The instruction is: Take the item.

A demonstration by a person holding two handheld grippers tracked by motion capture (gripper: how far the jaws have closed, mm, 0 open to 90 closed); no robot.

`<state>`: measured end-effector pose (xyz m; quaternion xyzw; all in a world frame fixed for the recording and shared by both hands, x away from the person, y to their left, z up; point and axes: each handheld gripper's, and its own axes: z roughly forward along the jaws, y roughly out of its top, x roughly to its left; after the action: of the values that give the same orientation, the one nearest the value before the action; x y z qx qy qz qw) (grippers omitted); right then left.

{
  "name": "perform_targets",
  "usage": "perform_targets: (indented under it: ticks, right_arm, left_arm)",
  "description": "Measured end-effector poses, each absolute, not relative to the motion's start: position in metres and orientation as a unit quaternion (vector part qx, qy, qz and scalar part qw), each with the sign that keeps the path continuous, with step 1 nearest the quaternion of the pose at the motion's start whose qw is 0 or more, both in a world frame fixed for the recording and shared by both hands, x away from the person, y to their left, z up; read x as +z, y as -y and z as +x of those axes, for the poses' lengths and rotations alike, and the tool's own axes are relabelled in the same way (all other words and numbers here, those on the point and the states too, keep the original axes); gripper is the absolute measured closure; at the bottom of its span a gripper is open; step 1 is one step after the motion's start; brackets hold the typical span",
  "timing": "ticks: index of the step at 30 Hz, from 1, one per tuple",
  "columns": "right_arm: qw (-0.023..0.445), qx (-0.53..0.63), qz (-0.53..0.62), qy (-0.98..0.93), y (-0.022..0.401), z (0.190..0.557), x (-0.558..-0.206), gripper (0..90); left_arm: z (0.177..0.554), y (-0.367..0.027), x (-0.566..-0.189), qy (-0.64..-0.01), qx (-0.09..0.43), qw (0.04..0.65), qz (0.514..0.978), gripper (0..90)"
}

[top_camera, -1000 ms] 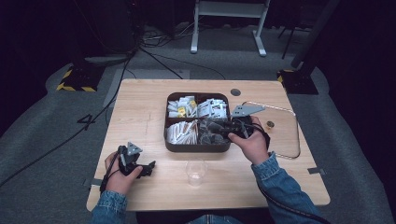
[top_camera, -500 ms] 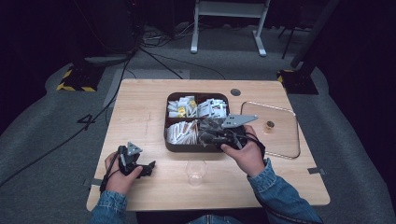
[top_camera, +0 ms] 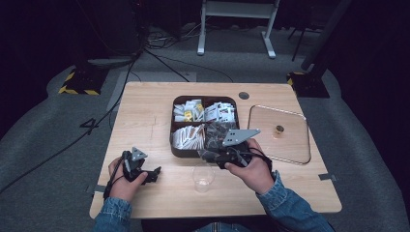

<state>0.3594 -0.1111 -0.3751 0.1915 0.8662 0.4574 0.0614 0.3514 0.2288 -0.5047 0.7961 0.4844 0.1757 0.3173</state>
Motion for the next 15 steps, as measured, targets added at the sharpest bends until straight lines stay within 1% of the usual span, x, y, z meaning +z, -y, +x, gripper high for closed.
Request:
perform_targets:
  ticks: [15]
  right_arm:
    - [0.034,0.419,0.174,-0.891,0.103,0.350,-0.389,70.7]
  left_arm:
    - [0.352,-0.229,-0.505,-0.484,0.176,0.316,0.797,5.0]
